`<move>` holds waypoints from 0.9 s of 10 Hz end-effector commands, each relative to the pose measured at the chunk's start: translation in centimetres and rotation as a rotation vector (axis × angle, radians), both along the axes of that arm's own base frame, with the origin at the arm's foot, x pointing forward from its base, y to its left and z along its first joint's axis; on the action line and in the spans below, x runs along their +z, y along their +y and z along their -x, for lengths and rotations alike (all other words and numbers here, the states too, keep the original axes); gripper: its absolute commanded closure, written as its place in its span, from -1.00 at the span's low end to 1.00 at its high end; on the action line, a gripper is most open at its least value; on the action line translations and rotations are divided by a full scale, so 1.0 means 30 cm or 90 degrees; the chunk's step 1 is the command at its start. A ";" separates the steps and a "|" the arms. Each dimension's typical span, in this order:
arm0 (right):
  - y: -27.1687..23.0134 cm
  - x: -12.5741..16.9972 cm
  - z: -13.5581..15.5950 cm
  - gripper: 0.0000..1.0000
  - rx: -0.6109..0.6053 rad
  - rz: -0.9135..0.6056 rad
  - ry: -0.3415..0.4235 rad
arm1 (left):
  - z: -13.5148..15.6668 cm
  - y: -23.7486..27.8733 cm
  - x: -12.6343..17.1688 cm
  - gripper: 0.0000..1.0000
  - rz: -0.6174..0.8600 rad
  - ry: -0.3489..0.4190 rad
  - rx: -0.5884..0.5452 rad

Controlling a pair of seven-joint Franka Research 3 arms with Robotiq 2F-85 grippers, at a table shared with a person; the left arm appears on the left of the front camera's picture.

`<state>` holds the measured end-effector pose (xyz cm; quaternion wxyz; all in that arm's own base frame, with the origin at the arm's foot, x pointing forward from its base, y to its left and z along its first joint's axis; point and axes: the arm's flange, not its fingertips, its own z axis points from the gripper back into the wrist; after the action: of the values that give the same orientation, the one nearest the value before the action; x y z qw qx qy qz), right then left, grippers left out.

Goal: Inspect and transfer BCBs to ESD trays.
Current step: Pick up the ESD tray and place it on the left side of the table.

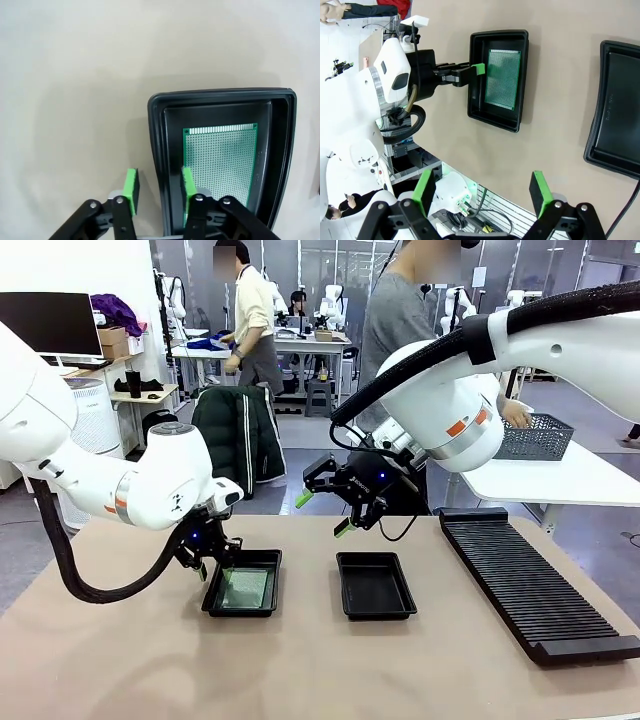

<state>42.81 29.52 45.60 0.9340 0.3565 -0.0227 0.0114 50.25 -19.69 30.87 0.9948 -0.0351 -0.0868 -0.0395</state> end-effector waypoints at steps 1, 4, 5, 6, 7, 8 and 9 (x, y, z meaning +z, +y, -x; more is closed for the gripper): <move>-0.004 -0.003 0.001 -1.00 -0.001 0.001 0.001 | -0.004 -0.024 -0.008 0.22 -0.017 -0.005 0.013; -0.004 -0.003 0.001 -1.00 -0.001 0.001 0.001 | 0.001 -0.024 -0.002 0.49 -0.017 -0.006 0.012; -0.004 -0.003 0.001 -1.00 -0.001 0.001 0.001 | 0.003 -0.025 -0.001 0.63 -0.015 -0.008 0.012; -0.004 -0.003 0.001 -1.00 -0.001 0.001 0.001 | 0.003 -0.023 -0.003 0.70 -0.016 -0.007 0.013; -0.004 -0.003 0.001 -1.00 -0.001 0.001 0.001 | 0.003 -0.025 -0.009 0.84 -0.015 -0.007 0.012; -0.004 -0.003 0.001 -1.00 -0.001 0.001 0.001 | 0.004 -0.025 -0.008 0.91 -0.015 -0.008 0.013; -0.004 -0.003 0.001 -1.00 -0.001 0.001 0.001 | 0.004 -0.025 -0.017 0.87 -0.013 -0.008 0.014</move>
<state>42.81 29.52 45.60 0.9340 0.3565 -0.0227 0.0114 50.21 -19.89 30.87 0.9947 -0.0354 -0.0871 -0.0414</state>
